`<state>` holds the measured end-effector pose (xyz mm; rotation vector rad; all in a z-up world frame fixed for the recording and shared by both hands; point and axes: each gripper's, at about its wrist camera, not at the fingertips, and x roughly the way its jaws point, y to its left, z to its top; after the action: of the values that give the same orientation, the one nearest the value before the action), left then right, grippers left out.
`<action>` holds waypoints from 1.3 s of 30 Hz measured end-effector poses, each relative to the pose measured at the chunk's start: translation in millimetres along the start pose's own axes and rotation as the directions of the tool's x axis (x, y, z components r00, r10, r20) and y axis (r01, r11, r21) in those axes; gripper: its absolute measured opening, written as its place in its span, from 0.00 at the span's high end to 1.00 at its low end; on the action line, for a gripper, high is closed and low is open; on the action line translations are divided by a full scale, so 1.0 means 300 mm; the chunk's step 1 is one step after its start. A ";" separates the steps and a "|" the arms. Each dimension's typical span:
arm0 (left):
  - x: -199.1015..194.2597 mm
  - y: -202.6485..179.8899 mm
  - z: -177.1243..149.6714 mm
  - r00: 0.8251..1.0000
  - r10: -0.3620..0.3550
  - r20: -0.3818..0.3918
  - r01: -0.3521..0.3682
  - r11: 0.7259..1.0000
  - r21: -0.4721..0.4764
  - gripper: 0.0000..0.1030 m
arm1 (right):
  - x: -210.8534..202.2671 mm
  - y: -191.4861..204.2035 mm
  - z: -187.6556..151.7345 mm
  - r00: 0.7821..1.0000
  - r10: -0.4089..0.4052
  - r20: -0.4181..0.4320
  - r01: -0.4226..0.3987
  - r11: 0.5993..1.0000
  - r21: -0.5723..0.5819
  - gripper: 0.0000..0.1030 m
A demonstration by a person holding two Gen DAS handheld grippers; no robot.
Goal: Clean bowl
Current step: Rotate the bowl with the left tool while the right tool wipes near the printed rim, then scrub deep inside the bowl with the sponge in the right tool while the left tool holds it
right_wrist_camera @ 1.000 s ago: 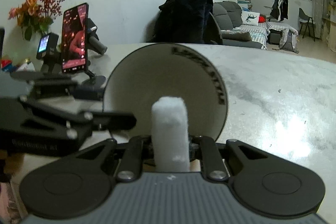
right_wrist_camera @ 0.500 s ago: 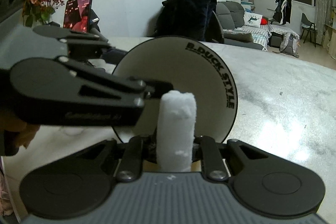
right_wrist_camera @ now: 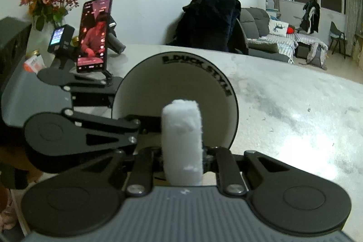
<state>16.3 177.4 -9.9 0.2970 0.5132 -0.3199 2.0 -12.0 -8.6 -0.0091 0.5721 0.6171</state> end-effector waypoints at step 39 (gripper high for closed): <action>-0.019 -0.102 -0.031 0.997 0.073 -0.017 -0.072 0.995 0.068 0.55 | -0.082 -0.063 0.000 0.993 0.073 0.095 -0.091 0.977 0.194 0.82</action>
<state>-3.7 154.1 -20.6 0.3838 0.5098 -0.2644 -4.2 -40.8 0.9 0.2294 0.5489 0.6354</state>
